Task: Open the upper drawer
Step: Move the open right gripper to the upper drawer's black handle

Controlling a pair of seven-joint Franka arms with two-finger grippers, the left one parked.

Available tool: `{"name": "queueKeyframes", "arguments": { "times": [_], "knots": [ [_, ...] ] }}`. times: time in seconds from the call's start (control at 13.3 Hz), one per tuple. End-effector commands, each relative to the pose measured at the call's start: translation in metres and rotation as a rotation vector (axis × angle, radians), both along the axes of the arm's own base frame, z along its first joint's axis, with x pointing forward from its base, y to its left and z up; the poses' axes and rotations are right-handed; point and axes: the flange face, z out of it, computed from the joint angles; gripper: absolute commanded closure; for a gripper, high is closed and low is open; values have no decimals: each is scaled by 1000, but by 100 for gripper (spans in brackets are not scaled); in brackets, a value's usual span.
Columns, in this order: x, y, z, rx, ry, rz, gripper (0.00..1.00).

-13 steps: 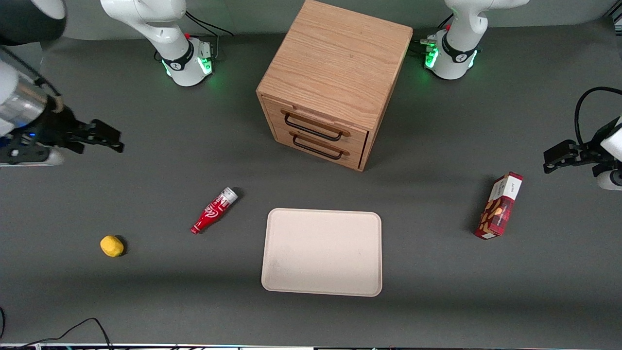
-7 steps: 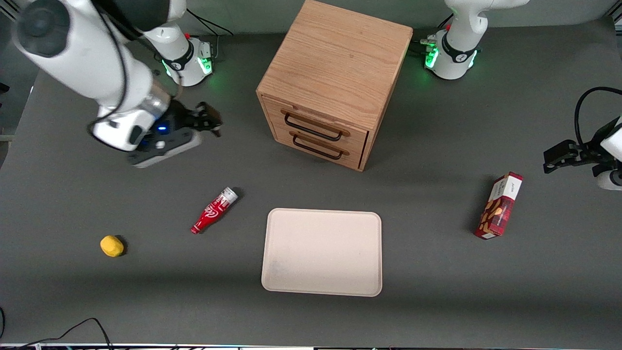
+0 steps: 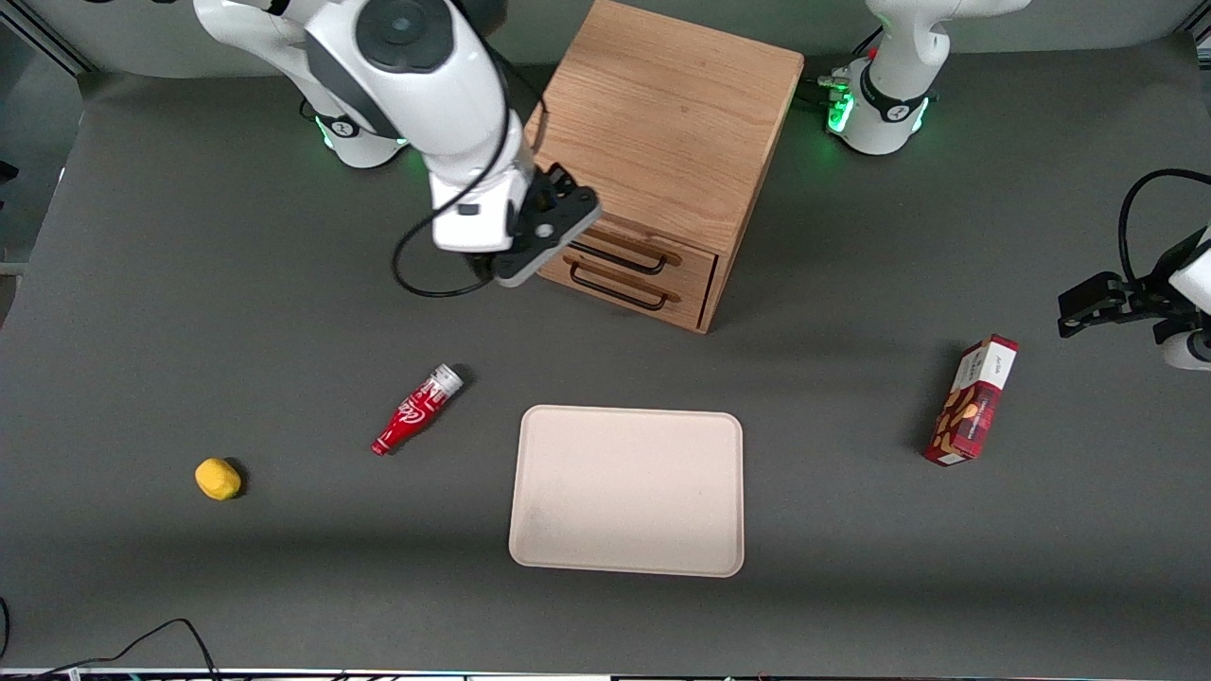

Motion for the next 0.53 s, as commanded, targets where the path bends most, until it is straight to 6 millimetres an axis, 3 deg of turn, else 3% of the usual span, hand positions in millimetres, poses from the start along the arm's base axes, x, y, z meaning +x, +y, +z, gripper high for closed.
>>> {"name": "queueKeyframes", "arguments": {
  "times": [0.0, 0.15, 0.45],
  "knots": [
    [6, 24, -35, 25, 43, 48, 0],
    [0, 39, -53, 42, 50, 72, 0],
    [-5, 42, -78, 27, 53, 133, 0]
  ]
}}
